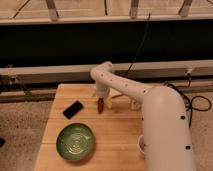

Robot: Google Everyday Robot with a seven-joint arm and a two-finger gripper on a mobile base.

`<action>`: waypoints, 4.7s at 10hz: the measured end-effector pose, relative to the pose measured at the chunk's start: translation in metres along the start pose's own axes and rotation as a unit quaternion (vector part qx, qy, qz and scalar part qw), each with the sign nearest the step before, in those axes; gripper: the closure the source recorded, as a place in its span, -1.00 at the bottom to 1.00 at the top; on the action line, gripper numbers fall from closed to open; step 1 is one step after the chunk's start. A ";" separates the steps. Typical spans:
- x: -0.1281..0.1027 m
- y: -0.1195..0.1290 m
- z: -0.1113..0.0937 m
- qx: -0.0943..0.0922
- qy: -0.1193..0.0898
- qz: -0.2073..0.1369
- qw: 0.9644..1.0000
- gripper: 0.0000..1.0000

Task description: Place the pepper in the ceramic bowl

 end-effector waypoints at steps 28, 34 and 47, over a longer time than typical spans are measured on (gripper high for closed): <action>-0.057 0.019 -0.039 -0.025 0.019 -0.082 0.996 1.00; -0.107 0.023 -0.042 -0.030 0.020 -0.127 0.991 1.00; -0.183 0.021 -0.042 -0.033 0.014 -0.203 0.978 1.00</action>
